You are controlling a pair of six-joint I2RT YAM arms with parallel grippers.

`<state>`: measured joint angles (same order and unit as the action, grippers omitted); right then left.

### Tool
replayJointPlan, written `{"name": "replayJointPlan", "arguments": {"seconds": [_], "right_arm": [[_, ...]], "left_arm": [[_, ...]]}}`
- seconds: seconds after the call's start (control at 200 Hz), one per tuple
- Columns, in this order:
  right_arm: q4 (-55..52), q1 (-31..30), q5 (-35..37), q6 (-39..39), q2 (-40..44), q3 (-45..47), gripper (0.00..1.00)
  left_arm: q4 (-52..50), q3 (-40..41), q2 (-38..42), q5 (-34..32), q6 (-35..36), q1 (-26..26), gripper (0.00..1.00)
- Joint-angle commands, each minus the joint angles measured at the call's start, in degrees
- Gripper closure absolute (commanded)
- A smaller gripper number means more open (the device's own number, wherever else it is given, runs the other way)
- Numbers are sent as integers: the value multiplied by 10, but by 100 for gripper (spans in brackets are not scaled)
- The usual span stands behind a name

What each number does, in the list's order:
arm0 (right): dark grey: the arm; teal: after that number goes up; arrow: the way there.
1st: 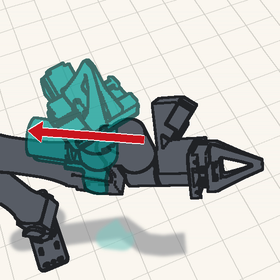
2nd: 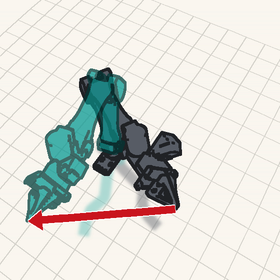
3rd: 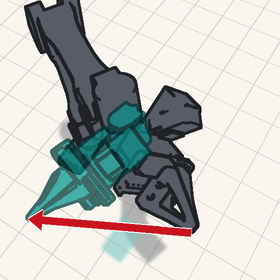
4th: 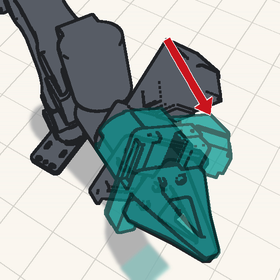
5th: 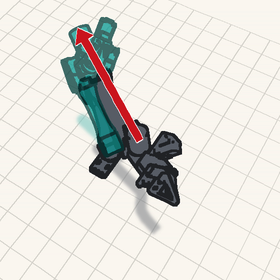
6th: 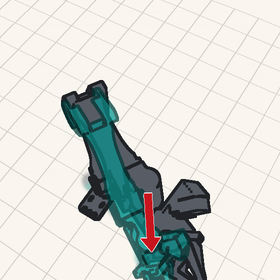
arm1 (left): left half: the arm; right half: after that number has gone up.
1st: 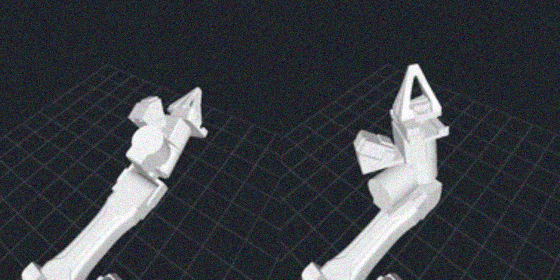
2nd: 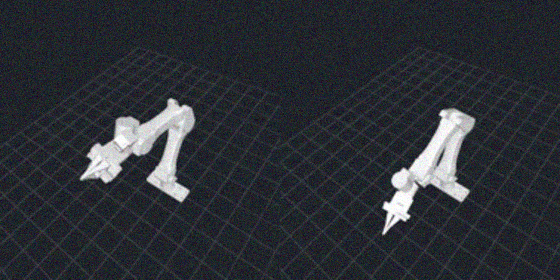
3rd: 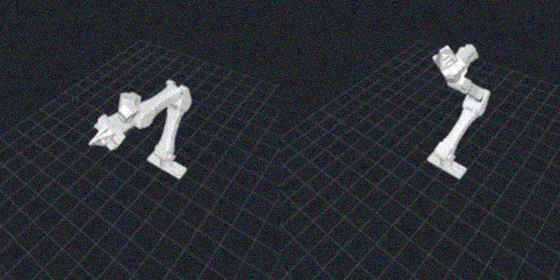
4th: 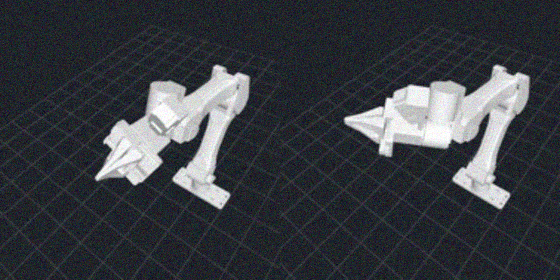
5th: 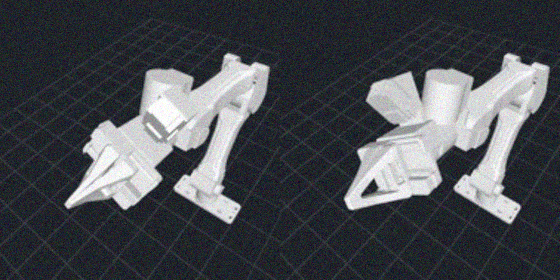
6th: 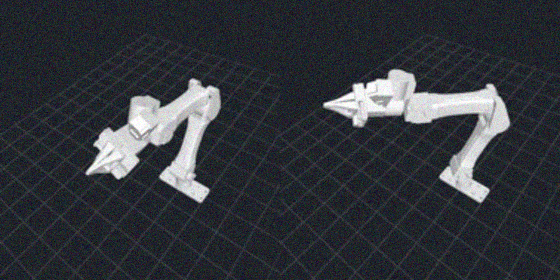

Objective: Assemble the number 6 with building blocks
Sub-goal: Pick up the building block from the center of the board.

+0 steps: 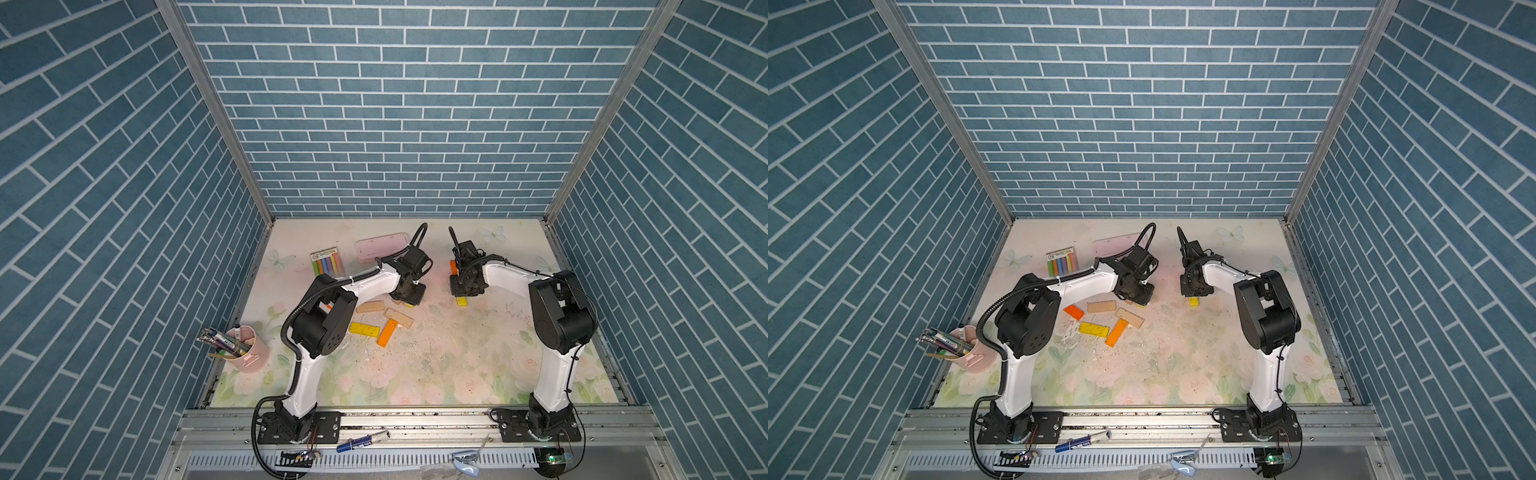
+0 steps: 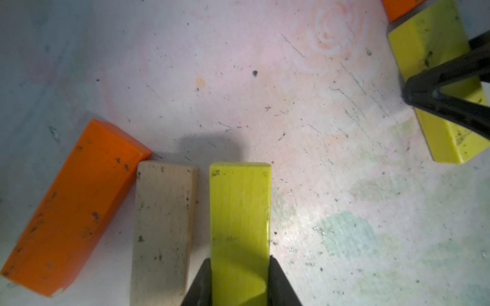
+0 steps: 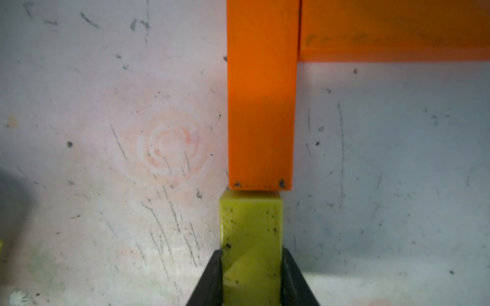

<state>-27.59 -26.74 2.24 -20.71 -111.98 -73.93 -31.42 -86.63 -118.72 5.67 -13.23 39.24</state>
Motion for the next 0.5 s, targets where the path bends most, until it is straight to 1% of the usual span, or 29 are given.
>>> {"name": "replayJointPlan", "arguments": {"seconds": [0.0,0.495], "right_arm": [[-15,-2,18,-9,-32,2,86],[-25,-2,46,-15,-35,0,86]], "left_arm": [[-12,-6,9,-1,1,-4,81],[-9,-5,8,0,2,-4,81]]}}
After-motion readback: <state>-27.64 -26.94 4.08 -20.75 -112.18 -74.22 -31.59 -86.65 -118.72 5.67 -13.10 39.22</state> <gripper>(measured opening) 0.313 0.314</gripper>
